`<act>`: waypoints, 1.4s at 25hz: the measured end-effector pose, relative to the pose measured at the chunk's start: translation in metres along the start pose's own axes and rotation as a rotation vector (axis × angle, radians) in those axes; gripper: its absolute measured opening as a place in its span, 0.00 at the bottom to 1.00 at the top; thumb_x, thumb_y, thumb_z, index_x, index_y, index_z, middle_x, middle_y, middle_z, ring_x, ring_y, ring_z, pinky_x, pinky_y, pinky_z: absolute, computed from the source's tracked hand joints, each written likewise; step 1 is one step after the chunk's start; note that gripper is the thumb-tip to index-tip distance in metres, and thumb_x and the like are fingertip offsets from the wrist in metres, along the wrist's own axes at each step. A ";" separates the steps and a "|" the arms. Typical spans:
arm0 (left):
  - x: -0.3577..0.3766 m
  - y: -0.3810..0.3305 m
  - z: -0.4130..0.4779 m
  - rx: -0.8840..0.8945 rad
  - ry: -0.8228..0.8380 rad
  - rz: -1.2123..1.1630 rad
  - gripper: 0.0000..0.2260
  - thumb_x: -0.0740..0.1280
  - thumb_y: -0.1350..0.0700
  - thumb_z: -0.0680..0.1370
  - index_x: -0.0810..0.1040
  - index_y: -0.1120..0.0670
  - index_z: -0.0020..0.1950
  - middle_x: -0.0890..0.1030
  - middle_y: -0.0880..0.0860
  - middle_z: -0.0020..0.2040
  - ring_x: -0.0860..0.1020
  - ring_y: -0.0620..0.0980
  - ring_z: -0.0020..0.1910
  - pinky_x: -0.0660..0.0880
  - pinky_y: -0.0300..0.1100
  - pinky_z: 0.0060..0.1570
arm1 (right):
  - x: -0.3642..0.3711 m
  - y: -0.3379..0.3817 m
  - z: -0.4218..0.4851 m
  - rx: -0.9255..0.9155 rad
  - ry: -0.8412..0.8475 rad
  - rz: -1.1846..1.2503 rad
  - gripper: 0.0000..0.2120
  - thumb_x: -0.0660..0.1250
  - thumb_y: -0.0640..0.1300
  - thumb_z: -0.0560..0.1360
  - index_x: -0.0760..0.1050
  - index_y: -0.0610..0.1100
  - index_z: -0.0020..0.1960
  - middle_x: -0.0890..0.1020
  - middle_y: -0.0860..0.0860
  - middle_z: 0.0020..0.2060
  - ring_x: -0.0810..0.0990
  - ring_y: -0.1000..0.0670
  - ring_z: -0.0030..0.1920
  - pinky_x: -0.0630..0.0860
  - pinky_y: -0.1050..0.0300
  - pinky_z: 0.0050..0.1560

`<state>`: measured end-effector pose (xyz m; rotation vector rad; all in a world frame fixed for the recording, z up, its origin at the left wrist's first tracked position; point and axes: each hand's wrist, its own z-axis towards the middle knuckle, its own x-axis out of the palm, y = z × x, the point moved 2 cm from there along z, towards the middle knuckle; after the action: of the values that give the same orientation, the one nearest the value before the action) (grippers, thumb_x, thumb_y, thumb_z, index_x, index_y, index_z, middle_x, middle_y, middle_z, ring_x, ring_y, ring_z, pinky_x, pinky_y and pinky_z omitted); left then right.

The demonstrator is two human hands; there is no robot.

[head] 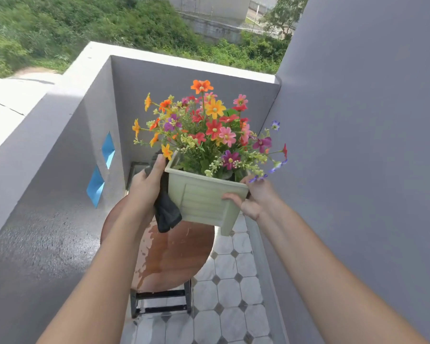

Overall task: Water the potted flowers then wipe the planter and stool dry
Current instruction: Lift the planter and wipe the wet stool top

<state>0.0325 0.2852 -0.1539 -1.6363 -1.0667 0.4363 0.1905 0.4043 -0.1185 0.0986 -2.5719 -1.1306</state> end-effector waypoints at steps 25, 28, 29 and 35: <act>-0.028 0.147 -0.003 0.643 0.125 1.431 0.17 0.57 0.48 0.78 0.79 0.57 0.55 0.80 0.58 0.51 0.76 0.60 0.52 0.74 0.53 0.48 | -0.019 -0.026 0.032 -0.525 -0.354 0.311 0.35 0.48 0.27 0.73 0.51 0.53 0.75 0.60 0.52 0.73 0.79 0.65 0.36 0.77 0.51 0.47; -0.019 0.162 0.013 0.237 0.096 1.582 0.29 0.48 0.42 0.80 0.51 0.55 0.77 0.51 0.60 0.78 0.49 0.61 0.76 0.51 0.59 0.71 | -0.026 -0.024 0.035 -0.516 -0.365 0.376 0.35 0.47 0.27 0.73 0.52 0.53 0.75 0.59 0.51 0.73 0.79 0.59 0.40 0.77 0.57 0.42; -0.020 0.172 0.012 0.214 0.126 1.657 0.31 0.41 0.38 0.78 0.45 0.53 0.78 0.45 0.57 0.78 0.43 0.59 0.76 0.46 0.59 0.71 | -0.028 -0.023 0.039 -0.493 -0.361 0.393 0.35 0.47 0.27 0.74 0.52 0.54 0.75 0.59 0.51 0.73 0.77 0.54 0.47 0.77 0.59 0.40; -0.043 0.199 -0.012 0.541 0.435 1.866 0.26 0.41 0.39 0.80 0.61 0.45 0.74 0.66 0.49 0.73 0.58 0.54 0.74 0.51 0.56 0.67 | -0.036 -0.017 0.056 -0.475 -0.368 0.402 0.35 0.46 0.28 0.73 0.52 0.54 0.75 0.61 0.52 0.72 0.76 0.60 0.40 0.76 0.58 0.39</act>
<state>0.1020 0.2406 -0.3404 -1.6223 1.1142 1.2725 0.2051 0.4395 -0.1756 -0.7630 -2.3615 -1.6613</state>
